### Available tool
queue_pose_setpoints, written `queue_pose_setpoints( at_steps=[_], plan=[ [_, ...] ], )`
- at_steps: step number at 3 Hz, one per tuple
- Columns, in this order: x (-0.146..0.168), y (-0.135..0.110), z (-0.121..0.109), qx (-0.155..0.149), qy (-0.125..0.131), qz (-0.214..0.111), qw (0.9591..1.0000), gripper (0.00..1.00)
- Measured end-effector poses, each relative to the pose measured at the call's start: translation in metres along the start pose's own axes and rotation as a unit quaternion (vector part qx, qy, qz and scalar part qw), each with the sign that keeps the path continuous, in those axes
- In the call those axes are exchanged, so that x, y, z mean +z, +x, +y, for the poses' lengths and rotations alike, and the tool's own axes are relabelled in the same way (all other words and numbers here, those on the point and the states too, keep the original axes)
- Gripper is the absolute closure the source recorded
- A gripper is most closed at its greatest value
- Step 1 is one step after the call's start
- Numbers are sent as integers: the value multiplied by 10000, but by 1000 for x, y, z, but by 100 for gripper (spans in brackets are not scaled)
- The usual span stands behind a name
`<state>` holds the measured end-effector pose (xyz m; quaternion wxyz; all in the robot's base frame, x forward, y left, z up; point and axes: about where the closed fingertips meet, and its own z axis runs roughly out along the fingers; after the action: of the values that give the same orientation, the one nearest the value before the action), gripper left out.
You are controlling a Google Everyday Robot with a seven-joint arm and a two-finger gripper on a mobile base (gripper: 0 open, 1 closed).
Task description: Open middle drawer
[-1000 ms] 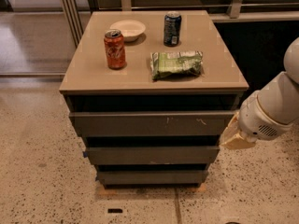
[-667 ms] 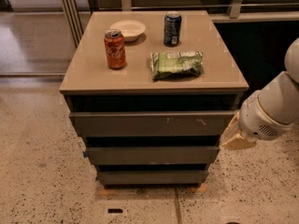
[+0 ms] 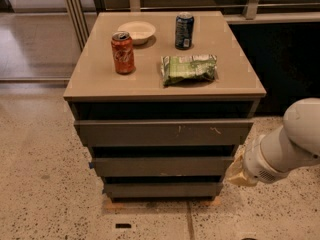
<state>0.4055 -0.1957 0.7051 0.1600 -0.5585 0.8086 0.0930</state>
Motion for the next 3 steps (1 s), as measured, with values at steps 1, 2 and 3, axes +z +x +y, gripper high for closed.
queue_pose_setpoints(
  at_steps=[1,2,3],
  plan=[
    [88,4,-3,162,-245,-500,9983,100],
    [121,8,-13,340,-219,-686,9968,100],
    [121,8,-13,339,-219,-687,9968,81]
  ],
)
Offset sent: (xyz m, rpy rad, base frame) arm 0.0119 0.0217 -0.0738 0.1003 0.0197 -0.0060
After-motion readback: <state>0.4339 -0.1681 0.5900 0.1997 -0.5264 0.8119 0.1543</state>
